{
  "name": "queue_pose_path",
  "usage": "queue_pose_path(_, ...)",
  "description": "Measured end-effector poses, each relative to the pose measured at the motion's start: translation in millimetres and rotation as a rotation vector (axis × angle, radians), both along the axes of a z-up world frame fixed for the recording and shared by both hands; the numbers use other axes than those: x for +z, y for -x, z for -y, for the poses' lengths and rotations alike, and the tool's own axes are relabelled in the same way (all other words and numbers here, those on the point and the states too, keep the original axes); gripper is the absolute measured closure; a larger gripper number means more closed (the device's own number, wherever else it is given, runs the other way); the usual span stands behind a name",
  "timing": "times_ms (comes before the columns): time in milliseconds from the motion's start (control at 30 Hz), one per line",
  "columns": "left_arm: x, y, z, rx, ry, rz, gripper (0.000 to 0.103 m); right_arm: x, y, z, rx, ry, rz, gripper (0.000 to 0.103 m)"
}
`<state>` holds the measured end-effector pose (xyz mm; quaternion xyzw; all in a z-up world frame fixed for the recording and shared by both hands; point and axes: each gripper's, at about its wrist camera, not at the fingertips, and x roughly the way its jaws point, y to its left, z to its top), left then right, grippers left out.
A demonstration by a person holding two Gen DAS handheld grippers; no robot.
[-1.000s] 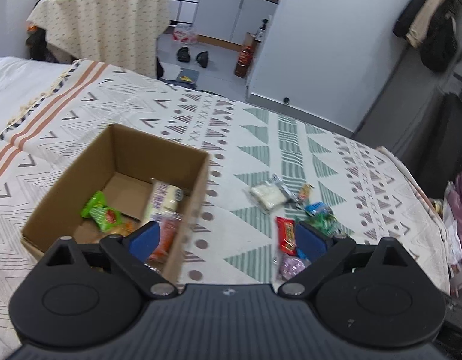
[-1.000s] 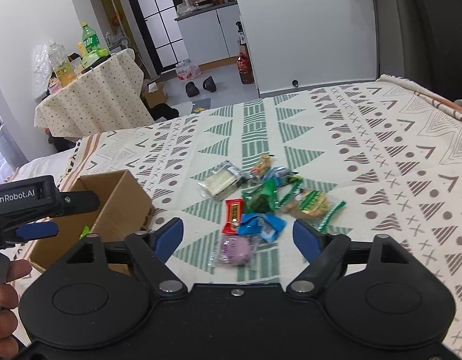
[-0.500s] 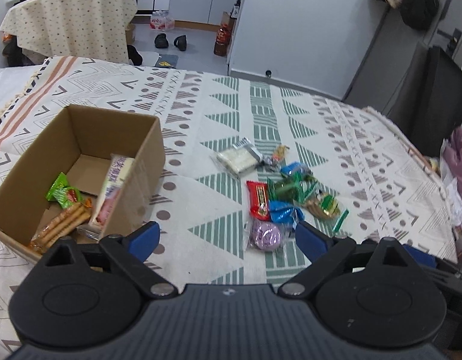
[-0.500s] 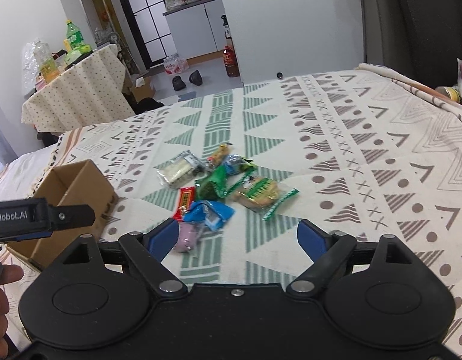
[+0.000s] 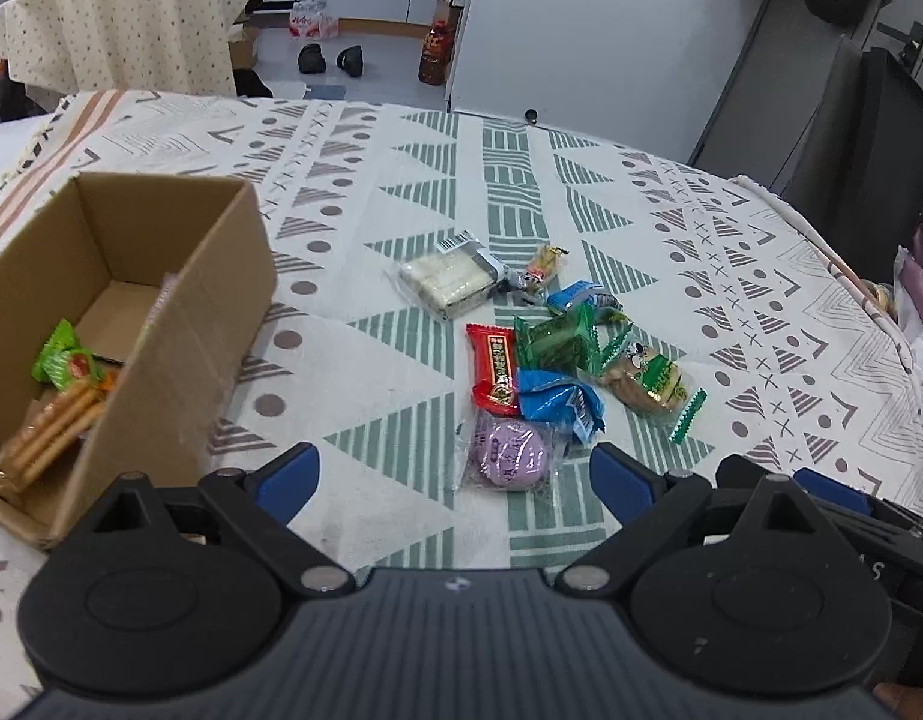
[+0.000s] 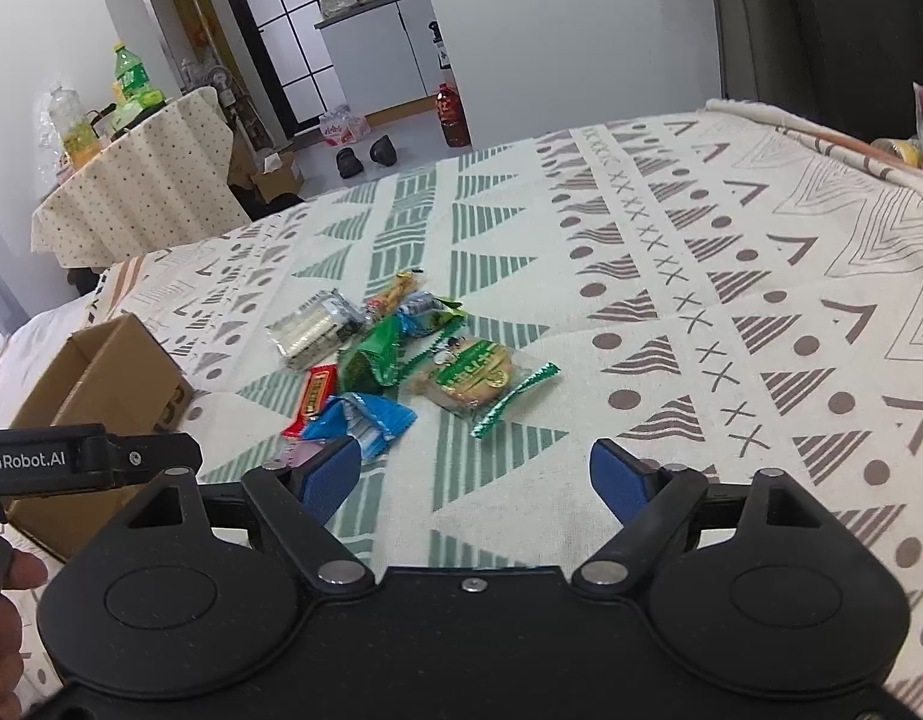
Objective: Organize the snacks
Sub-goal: 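Move both tools back from the box to the snack pile, then grasp the purple round packet with the left tool while the right tool grasps the green cookie packet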
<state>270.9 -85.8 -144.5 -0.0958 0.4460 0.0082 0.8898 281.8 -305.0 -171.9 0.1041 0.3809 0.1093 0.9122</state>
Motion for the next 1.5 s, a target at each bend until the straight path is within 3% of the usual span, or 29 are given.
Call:
queue_pose_path(333,-22,-25,20,0.008,-0.011,0.004,0.01,-21,-28,5,0.015,-0.027,0.008,0.023)
queue_pose_path(567,-45,-39,27,-0.005,-0.013,-0.039,0.017,-34,-48,8,0.032,-0.028,-0.003,0.024)
queue_pose_path(733,-61,-47,26,-0.015,-0.004,-0.073,0.026,-42,-60,3,0.055,-0.005,-0.01,0.024)
queue_pose_path(967,-67,-50,29,-0.037,-0.038,-0.058,0.027,-47,-72,-4,0.074,0.028,0.016,0.024)
queue_pose_path(1167,-66,-50,27,-0.039,-0.049,-0.052,0.035,-45,-82,-12,0.106,0.054,0.059,0.023)
queue_pose_path(1500,-63,-47,14,-0.015,-0.04,-0.055,0.062,-46,-91,-24,0.162,0.048,0.063,0.024)
